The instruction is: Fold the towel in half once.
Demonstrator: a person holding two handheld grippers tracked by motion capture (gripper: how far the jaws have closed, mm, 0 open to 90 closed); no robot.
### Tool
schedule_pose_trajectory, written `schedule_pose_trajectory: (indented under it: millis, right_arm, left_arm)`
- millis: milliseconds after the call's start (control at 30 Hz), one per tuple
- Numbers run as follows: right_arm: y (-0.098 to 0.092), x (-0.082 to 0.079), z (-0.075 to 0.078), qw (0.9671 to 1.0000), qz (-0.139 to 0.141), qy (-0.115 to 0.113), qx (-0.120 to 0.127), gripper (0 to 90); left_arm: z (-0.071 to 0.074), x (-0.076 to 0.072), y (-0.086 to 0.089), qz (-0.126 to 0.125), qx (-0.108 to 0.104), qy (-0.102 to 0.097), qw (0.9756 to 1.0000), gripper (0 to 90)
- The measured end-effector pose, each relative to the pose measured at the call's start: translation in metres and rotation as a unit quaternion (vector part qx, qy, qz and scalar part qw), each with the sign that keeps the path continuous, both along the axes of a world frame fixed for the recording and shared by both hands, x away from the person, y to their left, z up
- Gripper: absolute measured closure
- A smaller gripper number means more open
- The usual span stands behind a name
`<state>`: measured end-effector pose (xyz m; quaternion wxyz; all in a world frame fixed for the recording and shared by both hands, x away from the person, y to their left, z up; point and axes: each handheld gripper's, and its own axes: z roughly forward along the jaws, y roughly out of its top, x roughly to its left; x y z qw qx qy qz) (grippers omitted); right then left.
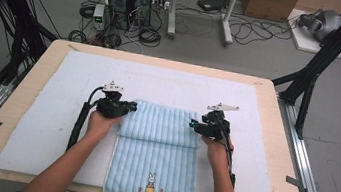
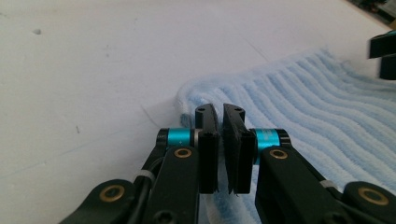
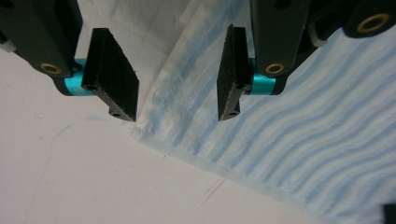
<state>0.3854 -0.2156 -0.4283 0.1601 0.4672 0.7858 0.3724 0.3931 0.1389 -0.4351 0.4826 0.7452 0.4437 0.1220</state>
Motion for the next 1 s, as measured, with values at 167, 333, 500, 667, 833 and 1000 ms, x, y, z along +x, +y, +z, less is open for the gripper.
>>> schedule_pose_trajectory:
  millis: [167, 333, 500, 667, 833, 1000]
  right_arm:
    - [0.017, 0.019, -0.008, 0.9991, -0.012, 0.018, -0.036, 57.2]
    - [0.027, 0.022, -0.009, 0.9974, -0.002, 0.009, -0.071, 80.5]
    - [0.027, 0.017, -0.004, 0.9976, 0.017, 0.005, -0.067, 86.5]
    - [0.015, 0.004, 0.008, 0.9991, 0.031, -0.021, -0.017, 86.5]
    - [0.005, -0.018, 0.020, 0.9977, 0.049, -0.040, 0.024, 86.5]
    - [0.000, -0.046, 0.024, 0.9957, 0.068, -0.050, 0.038, 86.5]
  left_arm:
    - [0.001, 0.000, 0.002, -0.002, -0.006, 0.004, 1.0000, 84.2]
    - [0.003, -0.001, 0.003, -0.002, -0.012, 0.003, 0.9999, 84.2]
    - [0.010, -0.005, 0.007, -0.010, -0.024, -0.003, 0.9996, 84.2]
    - [0.018, -0.017, 0.010, -0.015, -0.047, -0.014, 0.9987, 83.9]
    - [0.021, -0.042, 0.011, -0.039, -0.059, -0.032, 0.9970, 84.0]
    - [0.024, -0.061, 0.018, -0.050, -0.066, -0.036, 0.9959, 84.0]
